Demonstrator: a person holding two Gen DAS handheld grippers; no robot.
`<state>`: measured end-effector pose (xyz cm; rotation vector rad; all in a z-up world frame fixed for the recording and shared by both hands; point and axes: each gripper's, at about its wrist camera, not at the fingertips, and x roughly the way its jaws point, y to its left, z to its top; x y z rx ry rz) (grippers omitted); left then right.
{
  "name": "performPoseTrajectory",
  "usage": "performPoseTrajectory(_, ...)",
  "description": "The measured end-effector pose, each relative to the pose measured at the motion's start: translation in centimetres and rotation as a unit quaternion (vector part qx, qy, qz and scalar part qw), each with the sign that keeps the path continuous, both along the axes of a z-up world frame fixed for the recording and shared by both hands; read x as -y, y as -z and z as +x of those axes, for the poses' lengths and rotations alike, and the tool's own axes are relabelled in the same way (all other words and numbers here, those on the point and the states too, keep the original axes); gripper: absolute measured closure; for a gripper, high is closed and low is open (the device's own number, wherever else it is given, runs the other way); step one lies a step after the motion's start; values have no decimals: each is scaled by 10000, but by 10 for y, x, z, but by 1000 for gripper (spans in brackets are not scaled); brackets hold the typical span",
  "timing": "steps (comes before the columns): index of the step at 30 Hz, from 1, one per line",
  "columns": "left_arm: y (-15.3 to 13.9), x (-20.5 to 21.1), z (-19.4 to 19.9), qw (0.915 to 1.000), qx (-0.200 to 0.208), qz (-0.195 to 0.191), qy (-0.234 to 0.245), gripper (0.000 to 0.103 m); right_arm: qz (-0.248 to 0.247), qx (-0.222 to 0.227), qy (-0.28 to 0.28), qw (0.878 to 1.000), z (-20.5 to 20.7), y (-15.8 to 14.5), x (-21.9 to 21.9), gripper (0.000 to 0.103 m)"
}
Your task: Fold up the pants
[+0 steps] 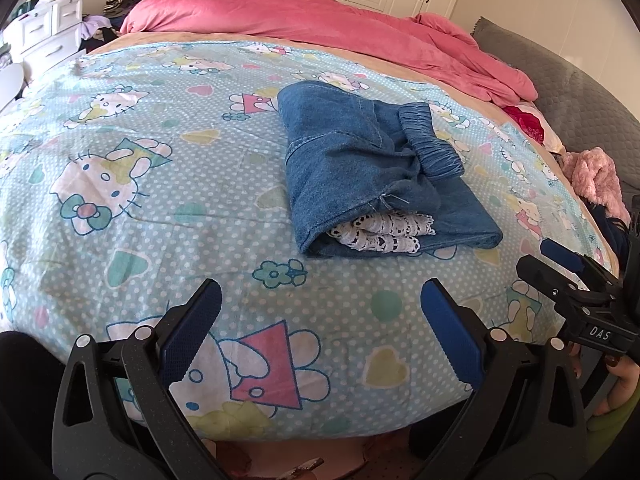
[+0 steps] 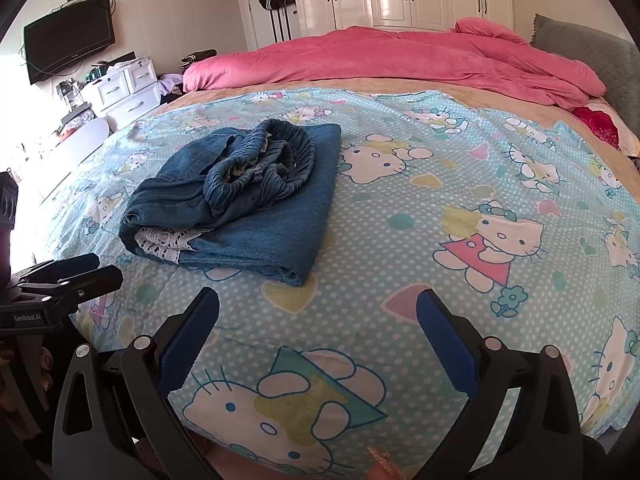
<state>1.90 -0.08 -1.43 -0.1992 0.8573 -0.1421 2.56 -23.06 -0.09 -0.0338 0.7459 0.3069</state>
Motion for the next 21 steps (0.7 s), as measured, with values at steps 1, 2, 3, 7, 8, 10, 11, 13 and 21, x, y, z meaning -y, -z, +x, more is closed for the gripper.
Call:
performPoseTrajectory(1, 0, 0, 0, 10000, 5, 3, 0, 9, -2, -1, -3, 10000, 0, 0, 0, 4)
performPoseTrajectory(2, 0, 0, 0, 10000, 6, 12, -1, 9, -6, 0, -3, 10000, 0, 0, 0, 4)
performPoseTrajectory(3, 0, 0, 0, 10000, 4, 13, 0, 9, -10, 1, 0, 10000, 0, 0, 0, 4)
performPoseTrajectory(7, 1, 2, 1, 10000, -15, 21, 24, 9, -15, -4, 12, 10000, 0, 1, 0, 4)
performPoseTrajectory(8, 1, 2, 1, 10000, -16, 27, 31, 9, -22, -5, 17, 10000, 0, 1, 0, 4)
performPoseTrajectory(10, 0, 3, 1, 10000, -10, 36, 46, 9, -43, 2, 30, 10000, 0, 1, 0, 4)
performPoseTrajectory(11, 0, 3, 1, 10000, -10, 41, 48, 9, -54, 6, 38, 10000, 0, 1, 0, 4)
performPoseTrajectory(13, 0, 3, 1, 10000, -19, 49, 47, 9, -67, 9, 52, 10000, -1, 1, -1, 4)
performPoseTrajectory(21, -1, 2, 0, 10000, -15, 60, 37, 9, -129, 29, 84, 9999, -1, 1, -2, 4)
